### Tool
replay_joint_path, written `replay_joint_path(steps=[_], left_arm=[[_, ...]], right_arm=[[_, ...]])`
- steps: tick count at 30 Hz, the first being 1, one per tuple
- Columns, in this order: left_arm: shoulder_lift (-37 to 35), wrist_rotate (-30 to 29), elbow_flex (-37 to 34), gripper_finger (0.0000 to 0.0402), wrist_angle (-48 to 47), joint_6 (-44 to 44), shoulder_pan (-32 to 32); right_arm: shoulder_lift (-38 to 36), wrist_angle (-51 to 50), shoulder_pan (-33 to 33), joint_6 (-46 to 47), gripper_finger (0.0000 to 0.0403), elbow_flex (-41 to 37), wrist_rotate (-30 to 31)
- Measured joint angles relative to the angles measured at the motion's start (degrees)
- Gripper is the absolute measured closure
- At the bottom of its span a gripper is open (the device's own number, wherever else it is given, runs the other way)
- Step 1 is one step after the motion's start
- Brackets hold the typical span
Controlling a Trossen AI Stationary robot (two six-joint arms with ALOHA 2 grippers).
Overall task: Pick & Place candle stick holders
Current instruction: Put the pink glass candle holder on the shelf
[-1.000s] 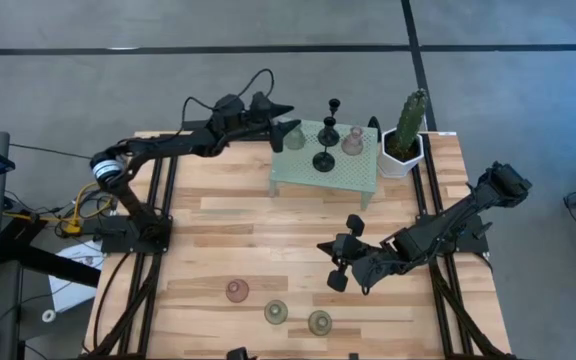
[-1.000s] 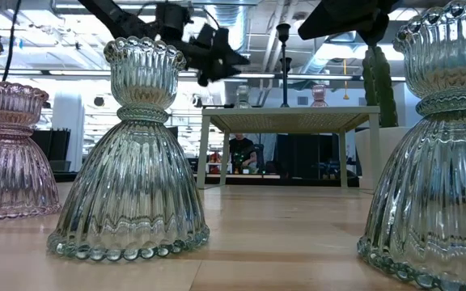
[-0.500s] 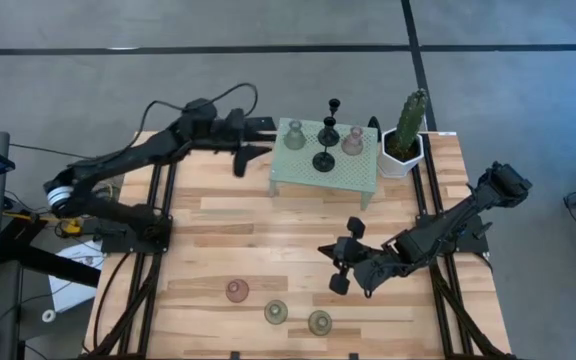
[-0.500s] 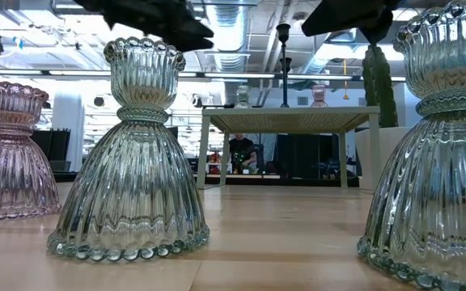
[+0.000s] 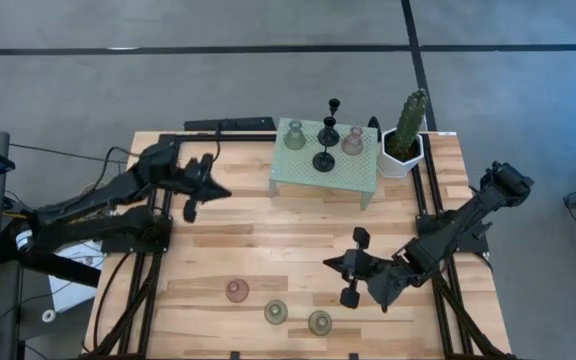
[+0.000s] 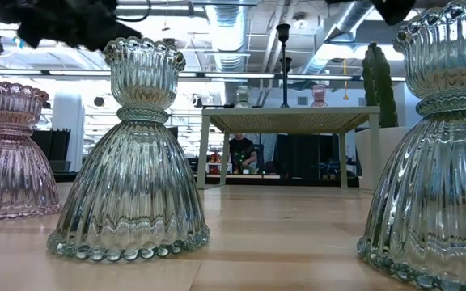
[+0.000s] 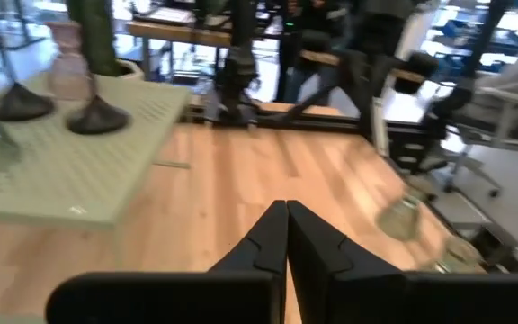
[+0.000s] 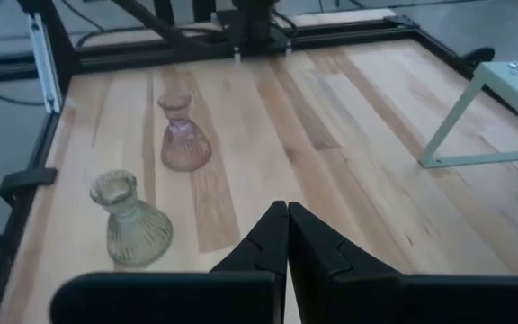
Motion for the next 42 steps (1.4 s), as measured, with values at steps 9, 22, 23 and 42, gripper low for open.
replay_joint_path(steps=[9, 22, 23, 42], left_arm=[[-9.3, 12.5, -10.8, 0.0393, 0.1, -1.1, 0.0], [-9.4, 13.5, -19.9, 0.0397, 3.4, -6.5, -5.9], [-9.4, 12.4, -20.4, 0.0397, 4.7, -7.5, -7.2], [-1.7, -21.3, -21.9, 0.0397, 27.9, -10.7, -43.3]], right_arm=[[0.0, -0.1, 1.0, 5.4, 0.0403, 0.0, 0.6], [0.0, -0.1, 0.9, 5.5, 0.0403, 0.0, 1.9], [0.0, -0.1, 0.9, 5.5, 0.0403, 0.0, 2.0], [0.0, -0.1, 0.8, 5.5, 0.0403, 0.0, 2.0]])
